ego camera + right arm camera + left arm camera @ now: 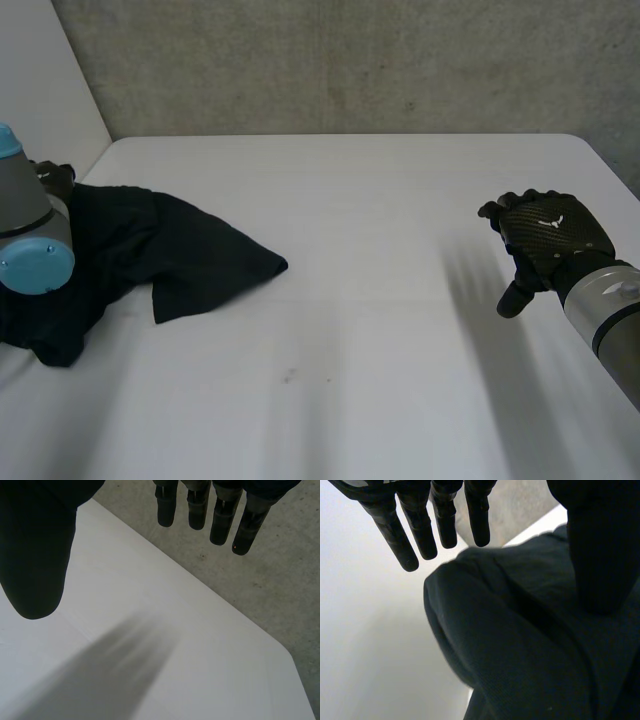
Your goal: Fold the shorts.
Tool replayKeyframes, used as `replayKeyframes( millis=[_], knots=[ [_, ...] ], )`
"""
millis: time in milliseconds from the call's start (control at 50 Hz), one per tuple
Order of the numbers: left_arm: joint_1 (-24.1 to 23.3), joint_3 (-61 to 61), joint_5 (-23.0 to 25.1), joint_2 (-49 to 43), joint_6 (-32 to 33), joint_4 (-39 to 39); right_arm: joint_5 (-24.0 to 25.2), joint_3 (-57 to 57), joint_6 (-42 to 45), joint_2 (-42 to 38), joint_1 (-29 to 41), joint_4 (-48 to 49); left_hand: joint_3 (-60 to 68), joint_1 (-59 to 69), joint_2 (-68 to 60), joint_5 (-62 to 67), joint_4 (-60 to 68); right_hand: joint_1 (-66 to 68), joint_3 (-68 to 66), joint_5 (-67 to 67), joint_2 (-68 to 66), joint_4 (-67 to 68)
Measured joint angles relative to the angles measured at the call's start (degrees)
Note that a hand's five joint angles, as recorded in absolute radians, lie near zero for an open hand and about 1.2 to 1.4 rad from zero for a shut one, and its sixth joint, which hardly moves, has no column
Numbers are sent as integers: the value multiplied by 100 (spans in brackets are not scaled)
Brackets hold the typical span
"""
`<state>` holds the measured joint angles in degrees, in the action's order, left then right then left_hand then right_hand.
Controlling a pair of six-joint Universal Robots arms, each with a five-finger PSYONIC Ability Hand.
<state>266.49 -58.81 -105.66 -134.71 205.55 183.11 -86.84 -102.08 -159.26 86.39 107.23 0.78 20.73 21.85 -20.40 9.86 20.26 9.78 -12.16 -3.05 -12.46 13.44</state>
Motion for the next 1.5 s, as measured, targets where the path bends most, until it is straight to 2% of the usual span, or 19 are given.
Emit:
replayKeyframes(
  millis=[160, 240, 280, 420, 580, 740, 860, 1000, 1120, 1140, 1160, 1180, 1200, 1240, 1280, 1420, 1460, 1480, 1500],
  knots=[
    [17, 239, -196, -228, 329, 15, 0, -4, 0, 0, 0, 1, 543, 486, -582, 597, 572, 0, 0, 0, 0, 0],
    [17, 430, -195, -385, 402, 15, 0, -8, 0, 3, -1, 1, 3615, 3765, -3654, 3448, 3626, 0, 0, 0, 0, 0],
    [14, 511, -189, -442, 435, 14, 0, -8, 0, 5, -1, 1, 4206, 4381, -4227, 4144, 4318, 0, 0, 0, 0, 0],
    [-105, 771, -163, -564, 596, 3, 1, -7, 0, 9, -5, -1, 4585, 4416, -4733, 4385, 4827, 0, 0, 0, 0, 0],
    [-1089, 819, 163, -26, 551, 53, 0, -4, 0, 26, -6, -7, 4586, 4416, -4768, 4385, 4828, 0, 0, 0, 0, 0],
    [-2150, 514, 716, 411, -292, -4, -1, 14, 0, 69, -50, -8, 4666, 4416, -4801, 4385, 4829, 0, 0, 0, 0, 1],
    [-3237, -127, 1289, 623, -981, -63, -13, 57, 0, 110, -103, -4, 4670, 4416, -4828, 4385, 4856, 0, 0, 0, 0, 1],
    [-4249, -757, 1879, 600, -1064, -66, -15, 67, 0, 153, -258, 1, 4670, 4416, -4828, 4385, 4879, 0, 0, 0, 0, 1],
    [-4669, -978, 2082, 460, -1006, -63, -5, 67, -3, 169, -338, 1, 4670, 4416, -4828, 4385, 4880, 0, 0, 0, 0, 1],
    [-4706, -998, 2091, 431, -998, -67, -3, 67, -4, 169, -343, 1, 4611, 4314, -4705, 4326, 4821, 0, 0, 0, 0, 1],
    [-4726, -1012, 2095, 415, -992, -73, 0, 67, -6, 168, -347, 1, 3613, 3210, -3646, 3351, 3814, 0, 0, 0, 0, 1],
    [-4736, -1025, 2094, 408, -988, -77, 5, 70, -8, 167, -348, 2, 3613, 3210, -3646, 3351, 3814, 0, 0, 0, 0, 1],
    [-4736, -1051, 2092, 428, -982, -89, 18, 76, -11, 164, -349, 5, 2021, 1274, -1996, 1697, 2124, 0, 0, 0, 0, 1],
    [-4703, -1095, 2082, 524, -978, -100, 45, 88, -13, 155, -349, 11, 531, -104, -620, 357, 463, 0, 0, 0, 0, 1],
    [-4586, -1206, 2068, 788, -981, -105, 137, 109, -16, 129, -348, 26, -166, -458, 147, -274, -316, 0, 0, 0, 0, 1],
    [-3948, -1715, 2072, 1954, -1035, -31, 800, 195, -10, -64, -318, 55, -523, -531, 509, -496, -494, 0, 0, 0, 0, 1],
    [-3948, -1715, 2072, 1954, -1035, -31, 800, 195, -10, -64, -318, 55, -523, -531, 509, -496, -494, 0, 0, 0, 0, 1],
    [-3609, -1902, 2085, 2360, -1053, -2, 1232, 219, 13, -164, -296, 63, -523, -531, 510, -496, -494, 0, 0, 0, 0, 1],
    [-3516, -1943, 2084, 2438, -1054, 3, 1313, 220, 24, -181, -292, 65, -523, -531, 510, -496, -494, 0, 0, 0, 0, 1]
  ],
)
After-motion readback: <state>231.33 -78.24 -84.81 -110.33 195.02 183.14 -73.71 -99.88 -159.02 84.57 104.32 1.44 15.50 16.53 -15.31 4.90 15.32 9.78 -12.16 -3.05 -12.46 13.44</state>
